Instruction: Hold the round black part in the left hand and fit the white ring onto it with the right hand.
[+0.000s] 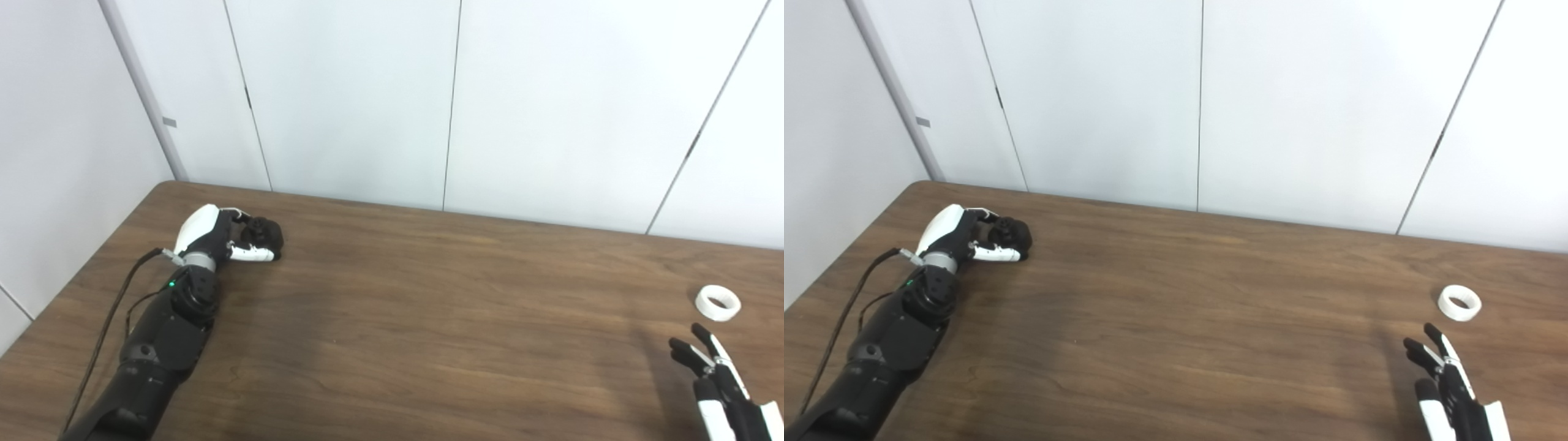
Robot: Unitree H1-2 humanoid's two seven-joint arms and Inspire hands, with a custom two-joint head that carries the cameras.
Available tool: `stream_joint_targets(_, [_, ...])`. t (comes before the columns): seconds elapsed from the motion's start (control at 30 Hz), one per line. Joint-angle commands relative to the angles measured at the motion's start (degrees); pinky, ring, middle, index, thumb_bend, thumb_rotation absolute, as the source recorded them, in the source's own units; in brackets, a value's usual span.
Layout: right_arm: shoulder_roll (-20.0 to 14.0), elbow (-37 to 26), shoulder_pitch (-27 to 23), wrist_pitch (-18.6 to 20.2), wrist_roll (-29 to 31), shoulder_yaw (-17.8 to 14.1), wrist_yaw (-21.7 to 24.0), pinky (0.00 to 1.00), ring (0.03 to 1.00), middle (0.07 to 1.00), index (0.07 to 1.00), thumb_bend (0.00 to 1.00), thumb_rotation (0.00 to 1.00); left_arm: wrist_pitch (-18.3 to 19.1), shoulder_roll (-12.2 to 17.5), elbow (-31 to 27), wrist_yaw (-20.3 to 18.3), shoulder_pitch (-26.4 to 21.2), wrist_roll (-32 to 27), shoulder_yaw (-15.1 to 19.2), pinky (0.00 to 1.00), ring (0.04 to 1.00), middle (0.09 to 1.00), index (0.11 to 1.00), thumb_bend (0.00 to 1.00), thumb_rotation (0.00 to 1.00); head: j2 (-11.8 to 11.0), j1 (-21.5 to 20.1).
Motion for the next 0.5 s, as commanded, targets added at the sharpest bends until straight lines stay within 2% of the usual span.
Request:
stream_joint_targets(0.0, [1.6,5.3,4.4,-0.9,0.1,0.9,-1.0,0.93,0.84,0.839,0.927,0.54,1.0,-1.2,1.4,-0.7,1.3,-3.2,0.5,0.2,1.0,0.945,0.842,0.66,0.83,0.18,0.1,0.1])
stream_joint_targets(0.07, [1.6,5.2,4.5,-0.8,-0.2,0.8,-1.1,0.92,0.839,0.84,0.928,0.55,1.0,-1.3,1.3,-0.6,1.4,-3.1,0.3,0.3,1.0,0.942,0.835,0.63,0.82,0.17,0.1,0.1])
stream_joint_targets(0.1, [1.7,5.2,4.5,-0.9,-0.1,0.8,-1.1,0.92,0.837,0.84,0.927,0.55,1.0,-1.4,1.2,-0.6,1.5,-3.1,0.2,0.4,1.0,0.945,0.83,0.549,0.64,0.11,0.1,0.1])
stream_joint_targets(0.17, [1.7,5.1,4.5,-0.8,0.2,0.8,-1.0,0.92,0.838,0.839,0.926,0.55,1.0,-2.2,1.1,-0.4,1.9,-3.0,-0.2,0.7,1.0,0.94,0.815,0.504,0.55,0.07,0.1,0.1])
stream_joint_targets(0.47, [1.6,5.1,4.6,-1.0,0.3,0.8,-1.1,0.93,0.836,0.843,0.921,0.54,1.0,-2.9,1.2,-0.2,3.3,-2.7,0.2,0.7,1.0,0.901,0.767,0.484,0.52,0.05,0.4,0.3])
